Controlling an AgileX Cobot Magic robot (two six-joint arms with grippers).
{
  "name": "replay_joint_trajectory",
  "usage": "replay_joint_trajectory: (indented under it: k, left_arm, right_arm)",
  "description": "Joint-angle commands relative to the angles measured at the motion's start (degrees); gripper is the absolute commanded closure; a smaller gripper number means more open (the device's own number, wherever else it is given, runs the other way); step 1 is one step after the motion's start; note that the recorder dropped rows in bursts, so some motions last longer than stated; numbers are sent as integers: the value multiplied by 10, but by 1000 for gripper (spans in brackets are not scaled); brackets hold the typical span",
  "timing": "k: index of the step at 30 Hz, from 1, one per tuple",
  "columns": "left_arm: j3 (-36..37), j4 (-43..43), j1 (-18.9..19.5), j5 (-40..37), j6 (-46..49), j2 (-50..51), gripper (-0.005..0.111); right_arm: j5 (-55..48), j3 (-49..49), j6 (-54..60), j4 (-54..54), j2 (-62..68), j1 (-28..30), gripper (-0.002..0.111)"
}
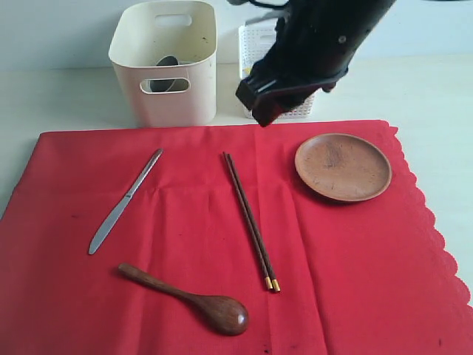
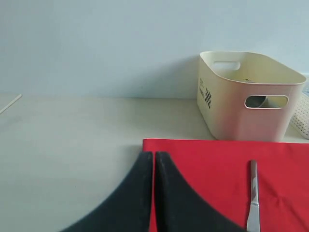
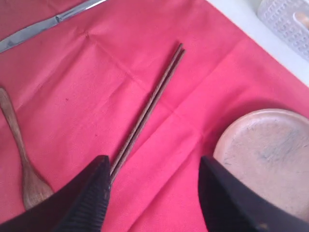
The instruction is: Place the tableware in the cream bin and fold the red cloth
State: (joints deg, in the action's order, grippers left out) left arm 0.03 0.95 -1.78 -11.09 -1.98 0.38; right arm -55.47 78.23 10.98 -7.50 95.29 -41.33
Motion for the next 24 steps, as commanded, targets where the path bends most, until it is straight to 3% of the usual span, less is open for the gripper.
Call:
replay_joint_trajectory:
  k: [1, 5, 12, 24]
  left_arm:
    - [0, -4, 2, 0, -1, -4, 103]
    - [0, -4, 2, 0, -1, -4, 103]
    - [0, -4, 2, 0, -1, -4, 103]
    - [0, -4, 2, 0, -1, -4, 103]
  right_arm:
    - [58, -58, 5, -36, -4, 0, 56]
    - [86, -102, 51, -91, -3, -3, 56]
    - [117, -118, 54, -90, 57, -55, 56]
    - [217, -118, -3, -14, 161, -76, 56]
